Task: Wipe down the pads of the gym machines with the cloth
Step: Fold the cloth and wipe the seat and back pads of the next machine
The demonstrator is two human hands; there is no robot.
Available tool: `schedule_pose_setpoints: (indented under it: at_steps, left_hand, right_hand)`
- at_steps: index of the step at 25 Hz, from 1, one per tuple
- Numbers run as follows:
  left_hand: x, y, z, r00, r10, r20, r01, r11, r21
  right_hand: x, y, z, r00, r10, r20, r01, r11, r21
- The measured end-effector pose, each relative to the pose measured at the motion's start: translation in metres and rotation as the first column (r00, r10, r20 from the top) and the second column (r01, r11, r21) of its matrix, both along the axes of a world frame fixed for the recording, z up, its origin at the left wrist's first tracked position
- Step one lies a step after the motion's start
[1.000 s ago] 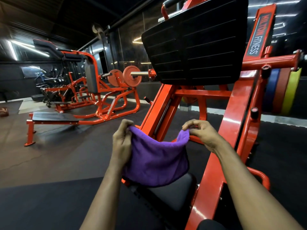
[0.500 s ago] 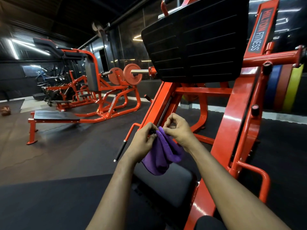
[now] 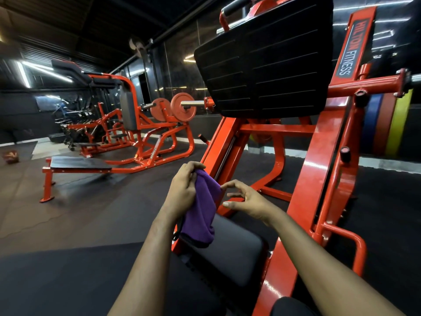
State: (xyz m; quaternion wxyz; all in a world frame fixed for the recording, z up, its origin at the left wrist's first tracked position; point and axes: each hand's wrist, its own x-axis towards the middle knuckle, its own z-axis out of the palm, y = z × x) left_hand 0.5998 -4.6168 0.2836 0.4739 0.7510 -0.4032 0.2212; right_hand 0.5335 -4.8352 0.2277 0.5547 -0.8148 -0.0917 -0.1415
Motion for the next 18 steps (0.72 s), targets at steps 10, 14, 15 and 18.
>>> schedule_pose_setpoints:
  at_steps: [10, 14, 15, 18]
  left_hand:
    - [-0.012, 0.042, 0.021, 0.983, 0.177, 0.058, -0.18, 0.982, 0.062]
    - [-0.002, 0.041, 0.0, 0.959, 0.279, 0.051, -0.281, 0.959, 0.032]
    - [-0.001, 0.038, -0.008, 0.962, 0.272, 0.014, -0.273, 0.962, 0.015]
    - [0.012, 0.028, -0.033, 0.963, 0.26, -0.076, -0.256, 0.965, 0.056]
  right_hand:
    - [-0.024, 0.013, 0.059, 0.97, -0.187, 0.153, 0.224, 0.933, -0.283]
    - [-0.025, 0.024, 0.073, 0.946, -0.24, 0.219, 0.314, 0.847, -0.429]
    - [-0.02, 0.024, 0.071, 0.934, -0.271, 0.235, 0.35, 0.829, -0.437]
    - [-0.002, 0.018, 0.049, 0.912, -0.346, 0.218, 0.409, 0.794, -0.45]
